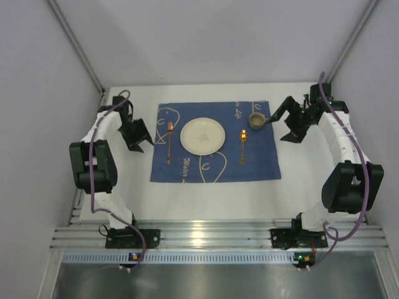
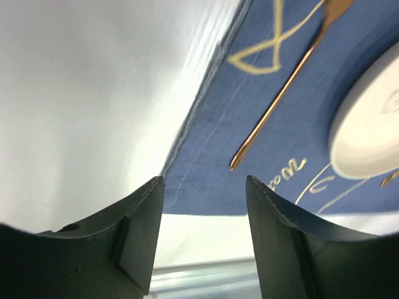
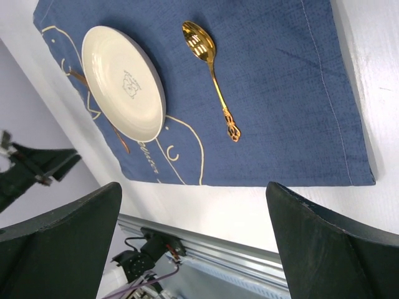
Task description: Set the dinner table for one person
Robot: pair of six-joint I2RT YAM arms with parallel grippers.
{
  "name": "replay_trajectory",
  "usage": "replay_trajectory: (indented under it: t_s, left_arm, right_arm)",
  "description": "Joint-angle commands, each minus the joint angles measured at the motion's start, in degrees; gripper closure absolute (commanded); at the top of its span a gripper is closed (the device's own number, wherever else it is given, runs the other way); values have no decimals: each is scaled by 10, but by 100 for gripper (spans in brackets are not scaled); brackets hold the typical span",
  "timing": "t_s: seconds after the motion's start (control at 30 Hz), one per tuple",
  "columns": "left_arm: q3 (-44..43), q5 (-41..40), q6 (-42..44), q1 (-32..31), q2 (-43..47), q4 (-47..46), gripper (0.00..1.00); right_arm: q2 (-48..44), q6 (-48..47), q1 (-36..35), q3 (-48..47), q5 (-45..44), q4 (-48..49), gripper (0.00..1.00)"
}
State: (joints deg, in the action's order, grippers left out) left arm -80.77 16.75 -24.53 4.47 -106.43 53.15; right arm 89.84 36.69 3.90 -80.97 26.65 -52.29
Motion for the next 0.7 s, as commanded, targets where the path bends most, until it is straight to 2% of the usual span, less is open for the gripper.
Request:
replay_trajectory:
  t_s: [0.0,0.13,0.27,0.33,0.37,0.4,0.43,0.47,0.5,0.53,0.57,0.6,0.67]
  left_arm:
    - [-74,-147,-4,1,127,29,42]
    - [-105,-233,-25,1,191,-8,44]
    - [-8,-355,-16,-4,329,-128,47]
    - [50,-369,-11,-6,374,-189,48]
    - [127,-360,-4,-10,427,-266,49]
    - [171,-348,5,-11,457,-316,35]
    - [215,-334,39,-11,486,-359,29]
    - [301,-311,56,-13,539,-436,29]
    - [342,-294,84,-13,564,-464,28]
    - [423,-280,98,-13,605,-496,28]
    - [463,-257,102,-13,623,-561,28]
    - [501,-210,112,-13,639,-586,28]
    - [602,-204,103,-14,664,-636,1]
  right_arm:
    - [-37,-10,6,-7,12,7,0]
    - [-54,-19,5,-12,16,11,0]
    - [-86,-28,-1,-20,5,11,0]
    - [-113,-24,-3,-11,2,12,0]
    - [-121,-21,-5,-6,2,11,0]
    - [-142,-20,-5,10,4,12,0]
    - [-151,-20,-6,16,2,14,0]
    - [-162,-22,-12,29,-2,15,0]
    - [-179,-26,-14,34,-12,14,0]
    - [-186,-32,-18,41,-15,12,0]
    - [-193,-35,-20,58,-19,11,0]
    - [-207,-38,-21,68,-20,12,0]
    - [-222,-44,-23,97,-15,22,0]
